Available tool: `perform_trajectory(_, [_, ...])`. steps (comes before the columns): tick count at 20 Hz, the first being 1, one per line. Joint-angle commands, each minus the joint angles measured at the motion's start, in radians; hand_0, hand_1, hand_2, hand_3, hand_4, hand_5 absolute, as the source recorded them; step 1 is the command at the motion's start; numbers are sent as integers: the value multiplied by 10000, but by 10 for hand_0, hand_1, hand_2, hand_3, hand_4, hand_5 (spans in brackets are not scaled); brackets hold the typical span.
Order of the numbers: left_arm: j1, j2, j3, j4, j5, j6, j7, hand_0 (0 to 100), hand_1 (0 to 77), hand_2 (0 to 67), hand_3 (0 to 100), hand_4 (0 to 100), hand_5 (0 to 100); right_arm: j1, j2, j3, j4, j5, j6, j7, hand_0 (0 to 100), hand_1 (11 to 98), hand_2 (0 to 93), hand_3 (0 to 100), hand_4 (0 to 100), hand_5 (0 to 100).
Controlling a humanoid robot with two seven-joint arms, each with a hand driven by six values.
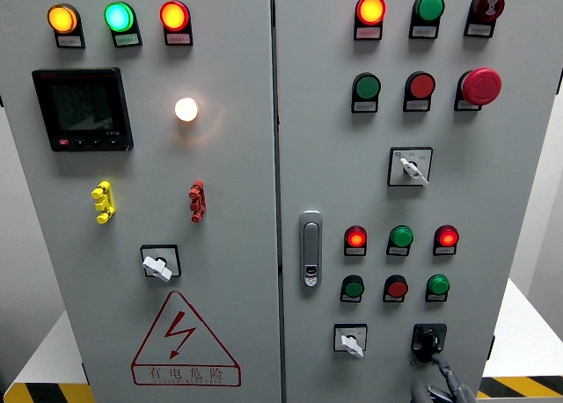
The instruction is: Trip black knob to open circuit
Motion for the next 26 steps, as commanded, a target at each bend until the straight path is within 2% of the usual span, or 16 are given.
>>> perform_trajectory(1, [12, -4, -15, 12, 1, 0, 0, 0, 34, 127, 213, 66, 16, 36, 11, -17, -13, 20, 9, 1, 766, 476, 39, 809, 827, 886])
perform_trajectory(5, [12, -4, -15, 12, 1, 0, 0, 0, 35, 127, 213, 66, 16, 36, -4, -93, -13, 51, 9, 1, 767, 476, 39, 809, 831, 890])
perform_trajectory(9, [12, -4, 0, 12, 1, 0, 0, 0, 35, 127, 213, 66, 16, 36, 11, -139, -28, 51, 9, 1, 767, 476, 39, 810, 838, 894])
perform_trajectory(14, [-3, -4, 0, -3, 1, 0, 0, 0, 34, 127, 213, 66, 16, 36, -20, -63, -59, 51, -6, 16, 768, 474, 39, 809, 838, 896])
perform_trajectory(15, [12, -4, 0, -3, 1, 0, 0, 0, 34, 127, 214, 66, 16, 21, -4, -48, -59, 51, -21, 31, 768, 474, 39, 808, 838, 896])
perform_trajectory(16, [-3, -4, 0, 12, 1, 0, 0, 0, 34, 127, 214, 66, 16, 5, -20, -17, -74, 51, -36, 32, 768, 474, 39, 808, 838, 896])
perform_trajectory(18, [-4, -4, 0, 12, 1, 0, 0, 0, 33, 127, 214, 66, 16, 20, -96, 29, -90, 51, -52, 32, 769, 473, 38, 803, 835, 895])
perform_trajectory(23, [-3, -4, 0, 12, 1, 0, 0, 0, 33, 127, 214, 66, 16, 5, -158, 305, -120, 51, -67, 32, 771, 469, 38, 799, 834, 894])
perform_trajectory(24, [-4, -4, 0, 12, 1, 0, 0, 0, 33, 127, 214, 66, 16, -25, -188, 305, -105, 51, -67, 32, 774, 466, 38, 799, 833, 894])
perform_trajectory(26, [-3, -4, 0, 12, 1, 0, 0, 0, 33, 127, 213, 66, 16, -25, -188, 336, -105, 51, -67, 32, 775, 464, 38, 799, 832, 894])
